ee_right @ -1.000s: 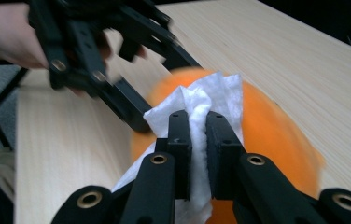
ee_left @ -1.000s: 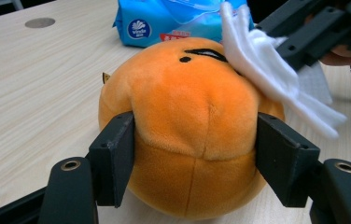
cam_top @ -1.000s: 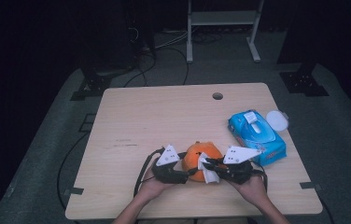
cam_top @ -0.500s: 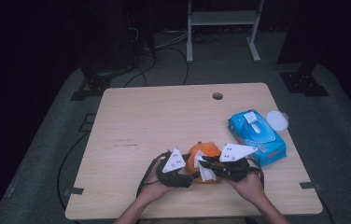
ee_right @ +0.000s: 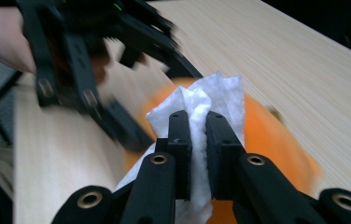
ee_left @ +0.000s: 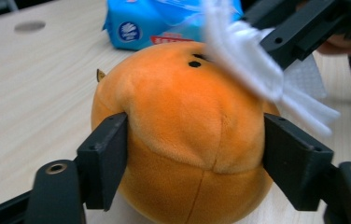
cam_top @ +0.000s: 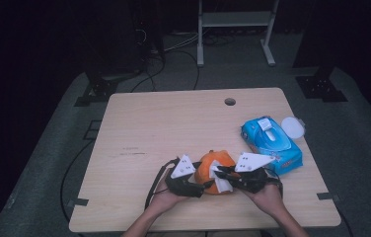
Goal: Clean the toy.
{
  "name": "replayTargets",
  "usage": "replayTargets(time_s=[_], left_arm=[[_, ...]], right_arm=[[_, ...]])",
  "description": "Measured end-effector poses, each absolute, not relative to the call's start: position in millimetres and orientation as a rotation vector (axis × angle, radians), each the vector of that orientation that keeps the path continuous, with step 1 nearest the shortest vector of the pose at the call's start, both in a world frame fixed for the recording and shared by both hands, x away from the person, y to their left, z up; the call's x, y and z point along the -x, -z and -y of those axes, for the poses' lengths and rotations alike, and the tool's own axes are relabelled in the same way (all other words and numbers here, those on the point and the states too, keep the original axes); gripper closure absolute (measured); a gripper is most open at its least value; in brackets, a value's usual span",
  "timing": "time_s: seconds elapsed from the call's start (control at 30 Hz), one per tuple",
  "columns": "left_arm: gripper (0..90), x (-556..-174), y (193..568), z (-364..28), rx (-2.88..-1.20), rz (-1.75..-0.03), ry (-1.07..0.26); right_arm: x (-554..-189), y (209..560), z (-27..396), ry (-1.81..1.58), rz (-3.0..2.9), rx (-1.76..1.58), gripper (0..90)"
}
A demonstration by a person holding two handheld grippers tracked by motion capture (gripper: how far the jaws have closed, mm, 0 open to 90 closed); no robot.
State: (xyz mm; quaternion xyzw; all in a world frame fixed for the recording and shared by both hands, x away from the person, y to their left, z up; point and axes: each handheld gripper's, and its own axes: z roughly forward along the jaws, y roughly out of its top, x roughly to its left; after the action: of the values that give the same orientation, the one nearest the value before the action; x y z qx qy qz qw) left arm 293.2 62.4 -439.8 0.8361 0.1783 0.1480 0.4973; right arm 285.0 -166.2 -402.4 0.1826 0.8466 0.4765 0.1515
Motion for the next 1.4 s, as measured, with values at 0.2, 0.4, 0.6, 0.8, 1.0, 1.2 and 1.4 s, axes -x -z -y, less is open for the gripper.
replayTargets(time_s=[0.2,0.4,0.6,0.8,1.0,1.2,1.4], left_arm=[[30.4,-275,439,-51,-2.095,-0.232,-0.490],[14.2,-290,440,-58,-2.012,-0.413,-0.296],[25.5,-296,439,-64,-1.955,-0.491,-0.186],[31.8,-280,435,-51,-2.034,-0.324,-0.319],[31.5,-280,436,-53,-2.039,-0.294,-0.319],[25.5,-286,435,-59,-2.042,-0.329,-0.306],[23.0,-299,435,-70,-2.049,-0.414,-0.239]], right_arm=[[-293,394,167,-1.375,-2.404,-0.531,80.7],[-298,407,195,-1.327,-2.401,-0.636,80.8],[-281,403,185,-1.340,-2.444,-0.568,80.9],[-283,394,162,-1.364,-2.468,-0.489,80.9],[-302,400,186,-1.374,-2.430,-0.594,80.9],[-300,406,206,-1.347,-2.433,-0.648,80.9],[-283,408,206,-1.347,-2.448,-0.623,81.0]])
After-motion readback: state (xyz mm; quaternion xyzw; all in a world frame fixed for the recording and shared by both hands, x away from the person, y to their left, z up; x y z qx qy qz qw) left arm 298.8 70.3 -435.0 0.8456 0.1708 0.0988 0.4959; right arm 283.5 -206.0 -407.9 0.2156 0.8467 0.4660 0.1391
